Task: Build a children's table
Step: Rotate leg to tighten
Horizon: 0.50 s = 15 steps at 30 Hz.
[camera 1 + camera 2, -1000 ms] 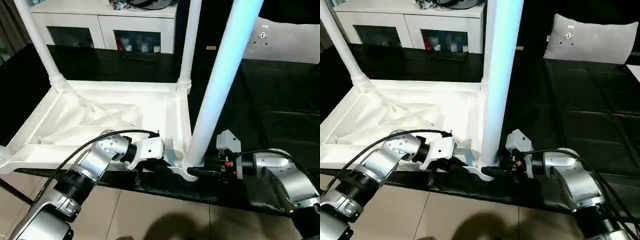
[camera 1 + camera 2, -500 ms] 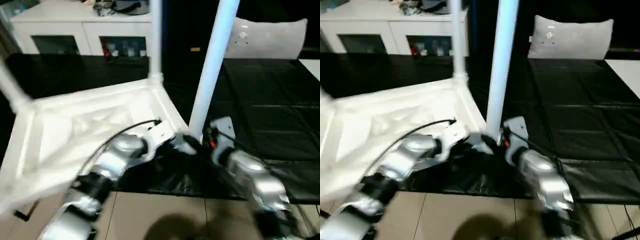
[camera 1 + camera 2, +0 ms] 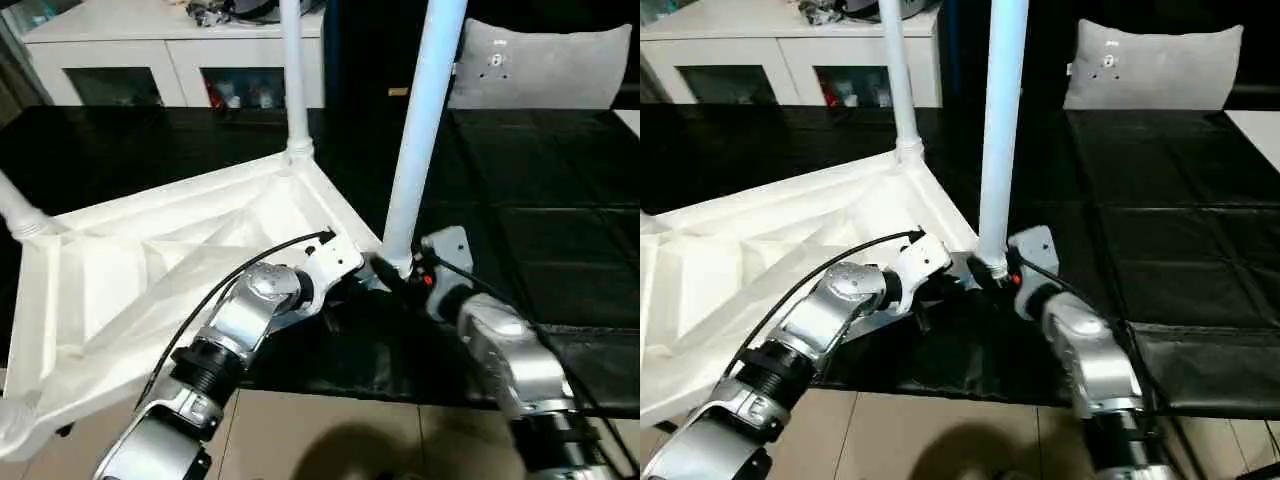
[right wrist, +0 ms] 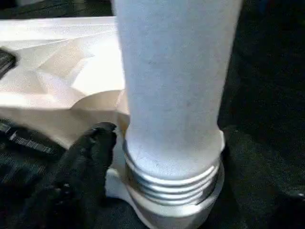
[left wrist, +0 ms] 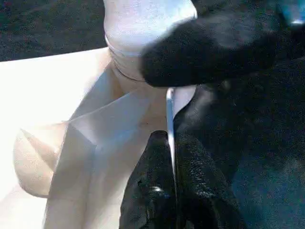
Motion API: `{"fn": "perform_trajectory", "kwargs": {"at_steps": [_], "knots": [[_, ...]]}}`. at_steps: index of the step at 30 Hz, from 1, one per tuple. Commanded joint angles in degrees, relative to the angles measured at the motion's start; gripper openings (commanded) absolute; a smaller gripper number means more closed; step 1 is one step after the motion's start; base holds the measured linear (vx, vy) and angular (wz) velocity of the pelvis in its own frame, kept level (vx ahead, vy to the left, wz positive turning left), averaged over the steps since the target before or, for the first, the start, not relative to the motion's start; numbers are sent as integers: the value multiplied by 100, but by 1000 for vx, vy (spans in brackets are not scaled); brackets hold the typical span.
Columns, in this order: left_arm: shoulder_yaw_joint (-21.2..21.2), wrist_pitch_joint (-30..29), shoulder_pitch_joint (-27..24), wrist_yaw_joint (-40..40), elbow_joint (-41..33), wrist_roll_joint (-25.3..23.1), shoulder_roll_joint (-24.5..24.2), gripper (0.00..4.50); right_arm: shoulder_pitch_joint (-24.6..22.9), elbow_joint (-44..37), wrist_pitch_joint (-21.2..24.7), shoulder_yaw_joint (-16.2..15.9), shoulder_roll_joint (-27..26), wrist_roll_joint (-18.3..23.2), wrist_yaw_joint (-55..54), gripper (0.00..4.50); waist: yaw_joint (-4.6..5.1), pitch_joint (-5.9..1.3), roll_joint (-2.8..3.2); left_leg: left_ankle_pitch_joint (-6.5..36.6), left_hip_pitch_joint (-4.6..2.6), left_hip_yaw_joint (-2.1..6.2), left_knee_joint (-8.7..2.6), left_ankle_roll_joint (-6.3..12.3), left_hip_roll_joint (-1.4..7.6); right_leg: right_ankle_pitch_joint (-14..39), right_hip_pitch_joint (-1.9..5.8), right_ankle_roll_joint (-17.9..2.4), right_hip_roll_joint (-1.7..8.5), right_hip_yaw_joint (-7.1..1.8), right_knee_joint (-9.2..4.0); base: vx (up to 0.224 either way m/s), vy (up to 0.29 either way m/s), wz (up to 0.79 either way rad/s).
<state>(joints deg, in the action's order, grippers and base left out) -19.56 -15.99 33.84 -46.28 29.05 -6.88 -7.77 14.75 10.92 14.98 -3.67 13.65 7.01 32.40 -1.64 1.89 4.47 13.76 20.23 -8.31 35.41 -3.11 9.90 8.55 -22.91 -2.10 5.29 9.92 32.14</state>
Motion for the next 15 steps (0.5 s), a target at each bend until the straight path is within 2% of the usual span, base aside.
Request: {"fn": "perform_trajectory", "kwargs": {"at_steps": [1,4,6,7,8,10,11,12,14,15], "knots": [[-62,370,91,-338,-7,77,-175,0,-108,-258,-113,-165,187,109,579,413,-19,-339,-103,303,83,65,-388,796,282,1769,415,-475,443,-381,-415,0,0,0],[-183,689,65,-914,-8,120,-463,0,-156,-379,-201,-34,562,340,1149,432,-44,-343,-89,435,87,86,-405,789,296,1870,425,-412,451,-386,-423,0,0,0],[-326,1045,12,-1557,-1,191,-744,0,-133,-420,-242,-18,961,579,1813,441,-52,-354,-5,408,73,98,-398,794,323,1658,409,-495,450,-397,-376,0,0,0],[-334,1068,7,-1602,-1,200,-759,0,-131,-419,-244,-24,991,588,1860,441,-56,-351,-31,435,68,94,-398,818,318,1637,405,-508,438,-390,-403,0,0,0],[-350,1104,-2,-1676,-2,214,-784,0,-128,-418,-248,-36,1041,601,1939,441,-55,-358,-47,418,79,97,-402,812,326,1546,421,-559,448,-400,-366,0,0,0],[-420,1151,-16,-1862,-2,220,-863,0,-114,-406,-265,-84,1212,615,2191,441,-103,-364,-33,346,65,89,-395,809,342,1430,414,-661,456,-409,-348,0,0,0],[-507,1307,-18,-2045,6,202,-942,0,-104,-407,-312,-127,1354,644,2431,441,-108,-365,-126,313,81,84,-397,824,344,1411,423,-667,455,-411,-347,0,0,0],[-551,1428,-31,-2249,-24,245,-1007,0,-78,-404,-387,-220,1487,647,2704,441,-147,-370,-154,272,76,78,-394,845,346,1421,424,-685,465,-412,-328,0,0,0],[-561,1491,-40,-2370,-44,293,-1040,0,-65,-404,-434,-276,1556,642,2874,441,-194,-363,-114,222,65,69,-390,866,360,1457,402,-700,476,-424,-319,0,0,0],[-567,1529,-44,-2439,-56,321,-1058,0,-51,-405,-434,-315,1595,664,3009,441,-214,-360,-137,236,61,59,-392,858,357,1513,403,-700,476,-424,-327,0,0,0]]}}
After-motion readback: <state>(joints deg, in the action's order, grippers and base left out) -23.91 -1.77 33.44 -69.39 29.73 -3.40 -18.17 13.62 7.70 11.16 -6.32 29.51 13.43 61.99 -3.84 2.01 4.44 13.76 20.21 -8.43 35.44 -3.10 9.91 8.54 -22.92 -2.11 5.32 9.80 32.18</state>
